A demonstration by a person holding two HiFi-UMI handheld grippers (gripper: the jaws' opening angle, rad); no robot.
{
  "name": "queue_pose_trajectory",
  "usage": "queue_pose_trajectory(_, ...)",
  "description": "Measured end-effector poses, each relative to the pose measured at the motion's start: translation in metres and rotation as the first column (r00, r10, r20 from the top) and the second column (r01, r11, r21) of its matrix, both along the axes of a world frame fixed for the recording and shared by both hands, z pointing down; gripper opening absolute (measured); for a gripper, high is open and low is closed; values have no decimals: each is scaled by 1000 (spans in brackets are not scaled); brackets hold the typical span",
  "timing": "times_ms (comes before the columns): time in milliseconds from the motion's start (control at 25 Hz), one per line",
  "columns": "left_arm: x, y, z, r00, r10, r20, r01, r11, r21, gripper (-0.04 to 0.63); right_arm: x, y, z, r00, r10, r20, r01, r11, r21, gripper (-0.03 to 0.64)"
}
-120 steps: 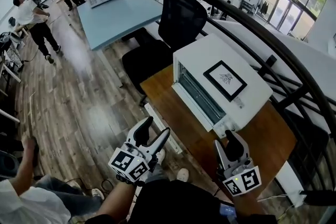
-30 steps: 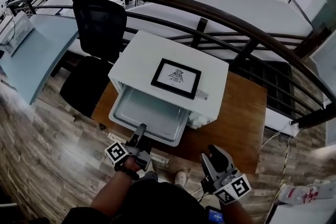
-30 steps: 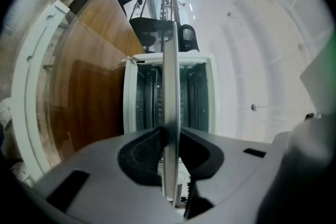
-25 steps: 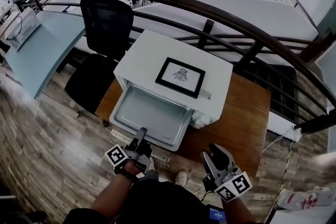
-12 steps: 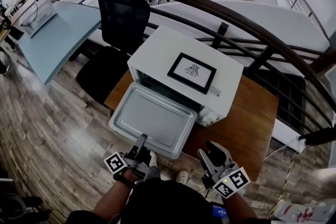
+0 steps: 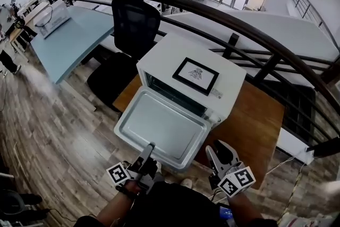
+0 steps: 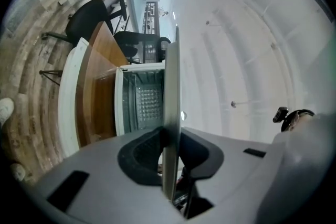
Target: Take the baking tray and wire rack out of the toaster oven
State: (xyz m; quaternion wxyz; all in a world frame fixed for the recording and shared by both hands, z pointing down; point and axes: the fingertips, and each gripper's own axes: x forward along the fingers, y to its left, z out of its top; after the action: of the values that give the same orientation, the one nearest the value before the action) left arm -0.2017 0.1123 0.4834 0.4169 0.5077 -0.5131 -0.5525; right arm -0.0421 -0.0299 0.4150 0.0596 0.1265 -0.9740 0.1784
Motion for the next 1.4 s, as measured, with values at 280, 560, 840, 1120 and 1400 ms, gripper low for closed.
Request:
queue_pose_trajectory(280,32,-4,-27,998,52,34,-54,996,67,74,31,-14,2,999,41,17,-41,998,-42,155)
queue_pose_trajectory(560,73,-28,-41,987,140,84,-148,985,94,75,69,-29,-2,985,110,133,-87,982,-167,174)
queue_pose_trajectory(840,129,-63,-42,954,271,126,-283,954,96,77,134,-46,5,968,223,120,-200,964,-174,168)
queue_pose_trajectory(1120,196,-98,-39,889,428,161,-446,890,99,77,220,-49,15,929,360,91,-342,924,-171,160)
queue_pose_trajectory(1400,270,-132,-32,809,570,144,-584,808,83,78,308,-50,24,862,503,54,-488,855,-178,160)
